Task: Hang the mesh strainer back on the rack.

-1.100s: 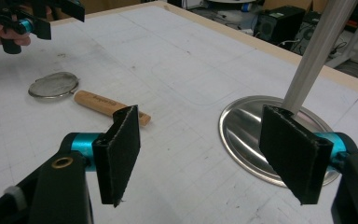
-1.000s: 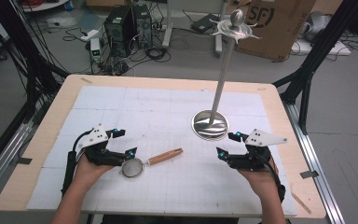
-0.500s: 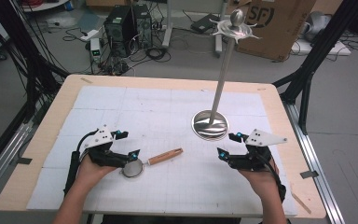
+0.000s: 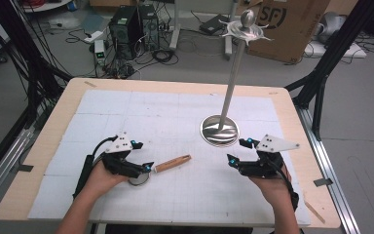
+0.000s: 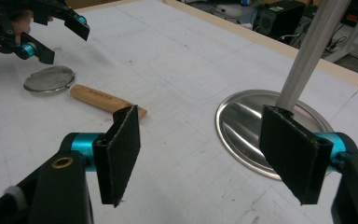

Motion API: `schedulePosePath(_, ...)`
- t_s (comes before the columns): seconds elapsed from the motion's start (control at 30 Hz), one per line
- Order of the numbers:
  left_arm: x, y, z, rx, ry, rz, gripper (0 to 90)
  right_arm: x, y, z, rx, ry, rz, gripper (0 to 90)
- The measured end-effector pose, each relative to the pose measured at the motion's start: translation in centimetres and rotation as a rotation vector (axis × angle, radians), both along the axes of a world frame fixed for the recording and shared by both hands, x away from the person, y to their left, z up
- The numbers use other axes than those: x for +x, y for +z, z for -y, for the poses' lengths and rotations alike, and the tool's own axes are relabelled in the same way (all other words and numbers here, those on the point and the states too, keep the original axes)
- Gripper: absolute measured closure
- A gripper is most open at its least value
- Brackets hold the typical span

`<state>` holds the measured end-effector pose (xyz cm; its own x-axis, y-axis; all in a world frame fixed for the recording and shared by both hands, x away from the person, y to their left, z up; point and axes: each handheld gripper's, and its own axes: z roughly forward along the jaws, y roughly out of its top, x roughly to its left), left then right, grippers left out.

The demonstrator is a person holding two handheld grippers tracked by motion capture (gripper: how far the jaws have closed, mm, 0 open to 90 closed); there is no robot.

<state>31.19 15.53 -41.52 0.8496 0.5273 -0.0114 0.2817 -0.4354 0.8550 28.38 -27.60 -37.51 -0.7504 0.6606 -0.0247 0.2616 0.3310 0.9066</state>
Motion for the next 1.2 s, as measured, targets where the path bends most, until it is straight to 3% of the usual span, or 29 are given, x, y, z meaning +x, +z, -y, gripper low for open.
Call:
schedulePosePath(0.23, 0.4, 0.0, 2.3, 0.093, -0.083, -0.038, 19.5, -0.1, 0.1, -0.1, 0.002, 0.003, -0.006, 29.0)
schedulePosePath(0.43, 0.6, -0.2, 3.4, 0.176, -0.122, -0.075, 21.0, -0.2, 0.2, -0.1, 0.002, -0.001, 0.000, 29.0)
schedulePosePath(0.63, 1.0, -0.2, 4.7, 0.258, -0.169, -0.119, 31.2, -0.3, 0.4, 0.1, 0.013, -0.003, 0.005, 29.0)
schedulePosePath(0.83, 1.4, -0.5, 5.5, 0.318, -0.166, -0.192, 44.3, -0.3, 0.4, 0.1, 0.014, 0.007, -0.001, 29.0)
schedulePosePath(1.03, 1.6, -0.6, 5.6, 0.367, -0.177, -0.212, 56.3, -0.3, 0.4, 0.0, 0.021, 0.009, 0.000, 29.0)
schedulePosePath(1.2, 1.6, -0.6, 5.6, 0.393, -0.173, -0.209, 60.7, -0.2, 0.3, 0.0, 0.019, 0.009, 0.000, 29.0)
